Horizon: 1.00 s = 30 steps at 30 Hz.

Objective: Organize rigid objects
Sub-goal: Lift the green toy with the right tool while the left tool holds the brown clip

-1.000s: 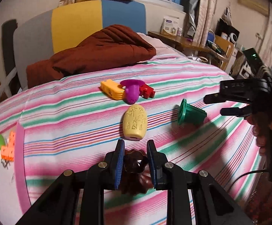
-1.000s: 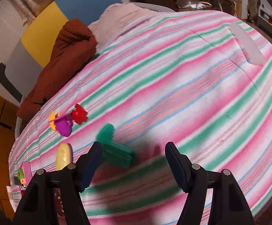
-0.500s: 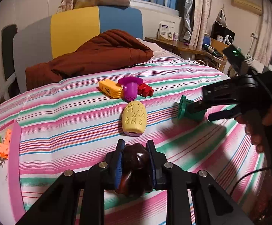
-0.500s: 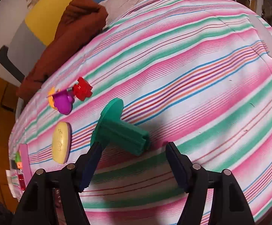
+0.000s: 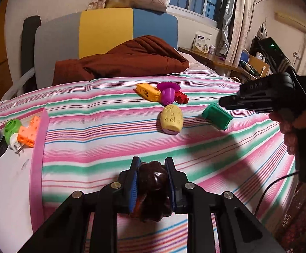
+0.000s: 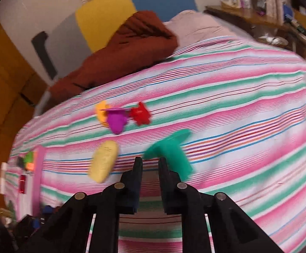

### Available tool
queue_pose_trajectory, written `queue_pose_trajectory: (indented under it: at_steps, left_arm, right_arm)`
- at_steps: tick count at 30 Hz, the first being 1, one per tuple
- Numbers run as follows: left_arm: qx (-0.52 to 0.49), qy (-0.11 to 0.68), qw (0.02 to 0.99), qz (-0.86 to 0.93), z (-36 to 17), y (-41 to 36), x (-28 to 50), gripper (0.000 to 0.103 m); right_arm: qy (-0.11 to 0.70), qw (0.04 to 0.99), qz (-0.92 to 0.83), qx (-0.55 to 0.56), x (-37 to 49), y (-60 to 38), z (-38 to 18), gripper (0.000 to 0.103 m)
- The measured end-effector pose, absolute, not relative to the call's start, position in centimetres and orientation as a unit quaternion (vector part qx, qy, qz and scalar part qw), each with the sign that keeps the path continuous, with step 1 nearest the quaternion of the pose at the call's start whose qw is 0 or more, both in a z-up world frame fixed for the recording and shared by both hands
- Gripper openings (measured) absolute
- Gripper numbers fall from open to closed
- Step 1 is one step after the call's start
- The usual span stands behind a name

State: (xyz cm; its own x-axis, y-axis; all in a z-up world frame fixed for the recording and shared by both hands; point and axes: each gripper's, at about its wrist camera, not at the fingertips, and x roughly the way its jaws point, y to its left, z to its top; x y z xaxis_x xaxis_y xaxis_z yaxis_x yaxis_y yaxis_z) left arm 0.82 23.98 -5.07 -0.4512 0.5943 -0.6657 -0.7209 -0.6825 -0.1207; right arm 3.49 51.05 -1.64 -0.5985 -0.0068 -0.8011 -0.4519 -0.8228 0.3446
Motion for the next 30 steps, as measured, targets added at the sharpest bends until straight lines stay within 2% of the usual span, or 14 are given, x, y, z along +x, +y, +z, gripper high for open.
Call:
queue_pose_trajectory:
  at_steps: [5,6,7,9,12,15,17,18,26,30]
  left_arm:
    - [-0.349,0.090,0.384,0.850,-5.0,23.3,1.3,0.024]
    - [-0.348,0.094,0.382,0.851,-5.0,23.3,1.4,0.024]
    - [-0.344,0.103,0.380,0.852,-5.1,23.2,1.5,0.024]
    - [-0.337,0.110,0.379,0.855,-5.2,23.2,1.6,0.024]
    - [-0.334,0.097,0.379,0.858,-5.4,22.9,1.5,0.024]
    - [-0.323,0.095,0.379,0.862,-5.6,22.8,1.7,0.024]
    - [-0.316,0.091,0.381,0.864,-5.7,22.7,1.8,0.024]
    - [-0.314,0.089,0.382,0.865,-5.7,22.6,1.8,0.024]
    - [-0.309,0.081,0.382,0.867,-5.9,22.5,1.9,0.024]
    - [-0.308,0.078,0.380,0.869,-5.9,22.4,1.9,0.024]
  right_arm:
    - [0.290,0.103,0.865,-0.397,3.6,50.8,-0.6,0.016]
    - [0.288,0.114,0.867,-0.389,3.7,51.0,-0.4,0.027]
    - [0.283,0.135,0.869,-0.383,3.8,51.3,-0.2,0.045]
    - [0.263,0.192,0.859,-0.395,3.9,52.1,-0.5,0.061]
    - [0.260,0.215,0.826,-0.452,3.2,52.7,-2.8,0.061]
    - [0.289,0.186,0.802,-0.490,2.1,52.8,-5.4,0.060]
    - [0.281,0.184,0.799,-0.499,1.5,52.4,-6.3,0.037]
    - [0.270,0.186,0.800,-0.503,1.2,52.2,-6.4,0.032]
    - [0.223,0.159,0.861,-0.429,2.7,50.0,-1.5,0.029]
    - [0.209,0.152,0.857,-0.447,1.5,49.6,-2.2,0.025]
